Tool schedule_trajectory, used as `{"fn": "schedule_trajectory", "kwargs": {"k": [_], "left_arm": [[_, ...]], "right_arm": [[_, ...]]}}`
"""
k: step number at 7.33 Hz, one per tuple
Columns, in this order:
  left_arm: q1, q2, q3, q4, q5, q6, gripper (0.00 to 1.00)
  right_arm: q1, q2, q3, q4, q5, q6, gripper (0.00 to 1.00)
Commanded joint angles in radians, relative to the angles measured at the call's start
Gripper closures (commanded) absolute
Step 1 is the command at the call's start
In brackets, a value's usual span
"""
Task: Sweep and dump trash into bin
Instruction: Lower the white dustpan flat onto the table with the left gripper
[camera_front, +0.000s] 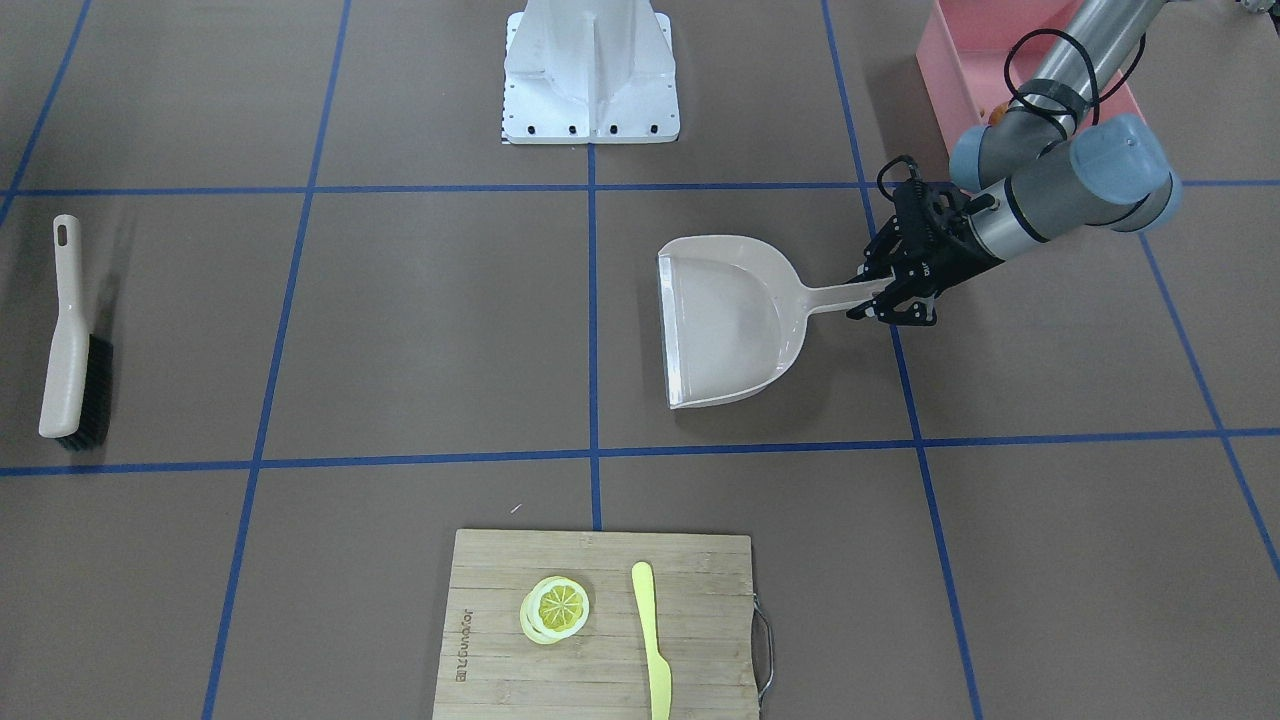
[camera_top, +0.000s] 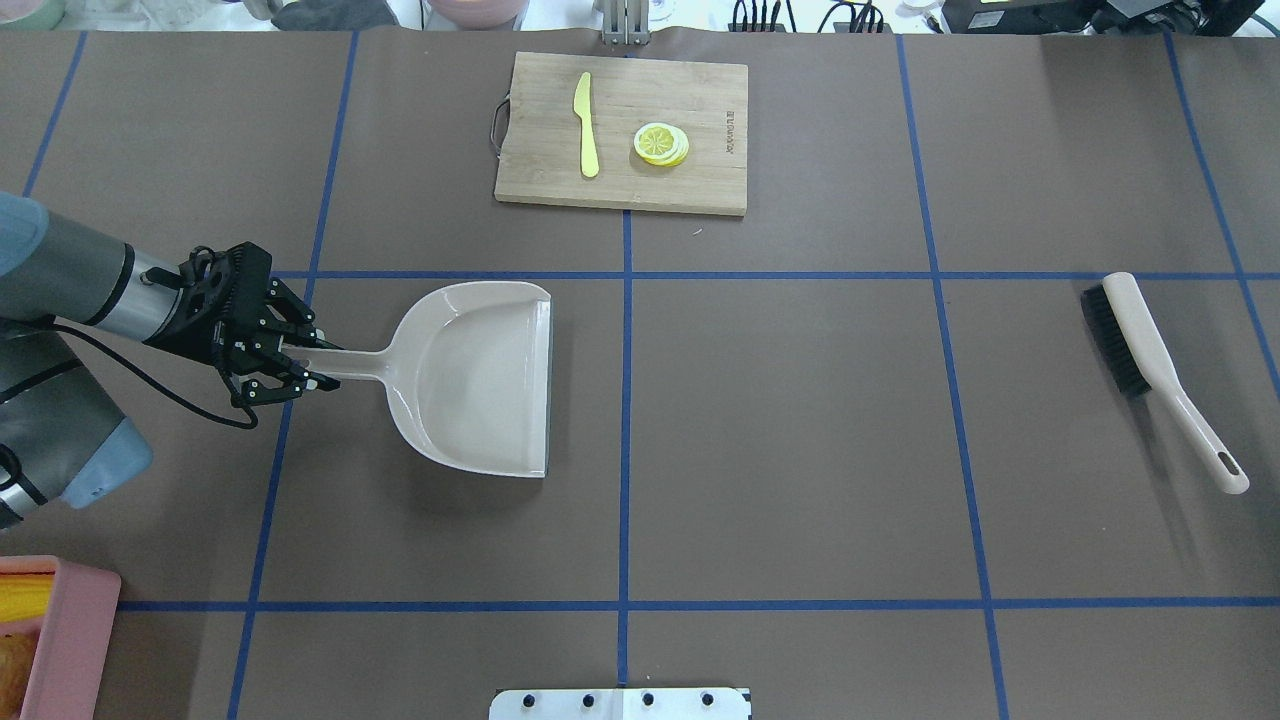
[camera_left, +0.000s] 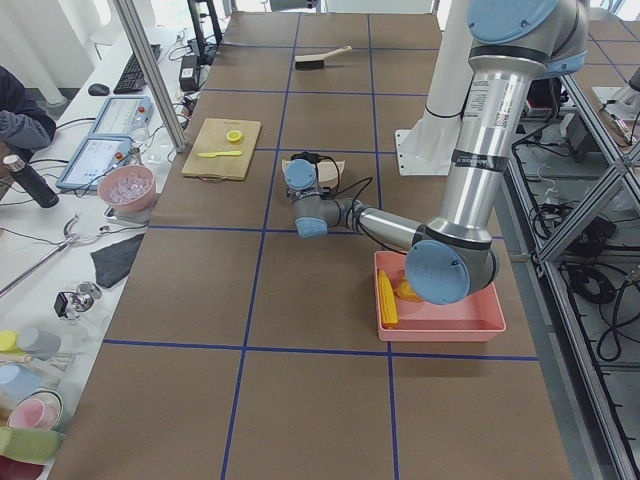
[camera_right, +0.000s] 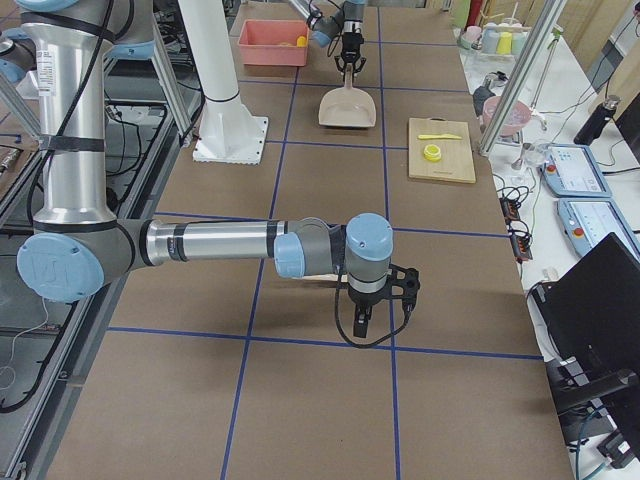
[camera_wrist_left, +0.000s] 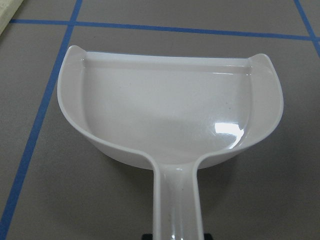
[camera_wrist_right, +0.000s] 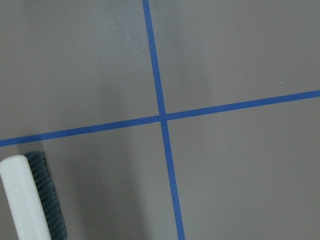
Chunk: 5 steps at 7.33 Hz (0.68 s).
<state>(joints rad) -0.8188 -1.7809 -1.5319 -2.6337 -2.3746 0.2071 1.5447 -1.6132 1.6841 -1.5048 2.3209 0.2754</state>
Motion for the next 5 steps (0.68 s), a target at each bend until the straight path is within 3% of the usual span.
{"fn": "schedule_trajectory", "kwargs": {"k": [1,5], "left_arm": [[0.001,0.0,0.012,-0.008,0.0,0.0,0.03],[-0.052,0.032,-0.055,-0.006,-0.009,-0.014,0.02]], "right_arm": [[0.0,-0.001,0.0,0.0,0.0,0.001,0.0],[0.0,-0.004,-0.001,-0.002,0.018,0.008,0.0]]}}
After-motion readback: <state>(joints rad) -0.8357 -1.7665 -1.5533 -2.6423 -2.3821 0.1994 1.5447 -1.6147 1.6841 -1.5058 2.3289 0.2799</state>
